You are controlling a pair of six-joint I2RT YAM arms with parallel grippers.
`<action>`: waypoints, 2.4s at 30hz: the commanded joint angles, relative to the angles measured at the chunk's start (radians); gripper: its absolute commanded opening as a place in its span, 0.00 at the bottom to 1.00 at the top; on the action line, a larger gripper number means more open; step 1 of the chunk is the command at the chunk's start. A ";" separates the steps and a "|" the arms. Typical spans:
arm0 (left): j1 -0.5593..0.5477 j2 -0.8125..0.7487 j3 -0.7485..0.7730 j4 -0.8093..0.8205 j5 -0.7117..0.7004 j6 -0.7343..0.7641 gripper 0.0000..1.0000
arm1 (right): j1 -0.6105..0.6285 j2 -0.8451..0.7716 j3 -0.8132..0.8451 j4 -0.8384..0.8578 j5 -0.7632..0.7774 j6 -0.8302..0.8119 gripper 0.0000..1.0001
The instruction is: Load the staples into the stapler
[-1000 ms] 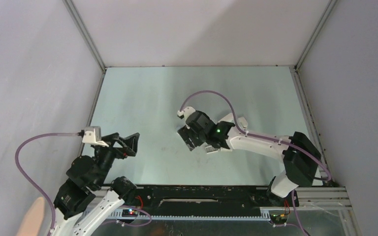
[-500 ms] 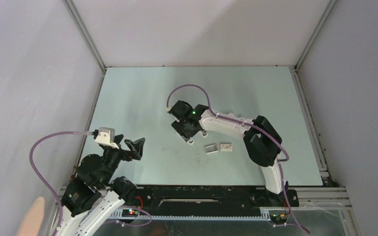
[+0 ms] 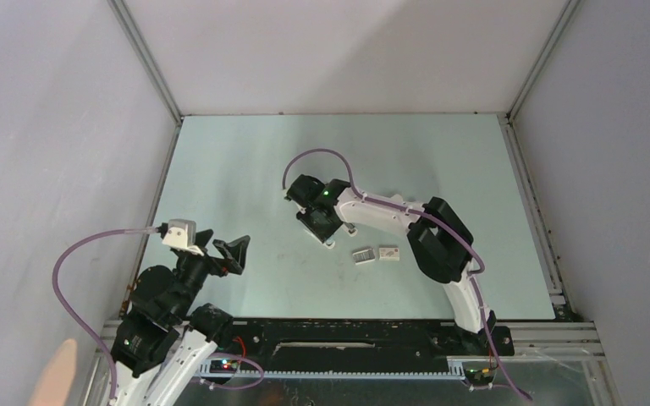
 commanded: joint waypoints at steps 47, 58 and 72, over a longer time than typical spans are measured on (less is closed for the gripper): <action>0.031 0.020 -0.011 0.038 0.051 0.025 1.00 | -0.763 -0.495 -0.630 0.193 0.137 0.183 0.28; 0.046 0.040 -0.008 0.043 0.059 0.026 1.00 | -0.543 -0.732 -0.645 0.210 0.229 0.184 0.70; 0.063 0.057 -0.010 0.042 0.062 0.025 1.00 | -0.174 -0.507 -0.571 0.511 0.078 0.078 0.74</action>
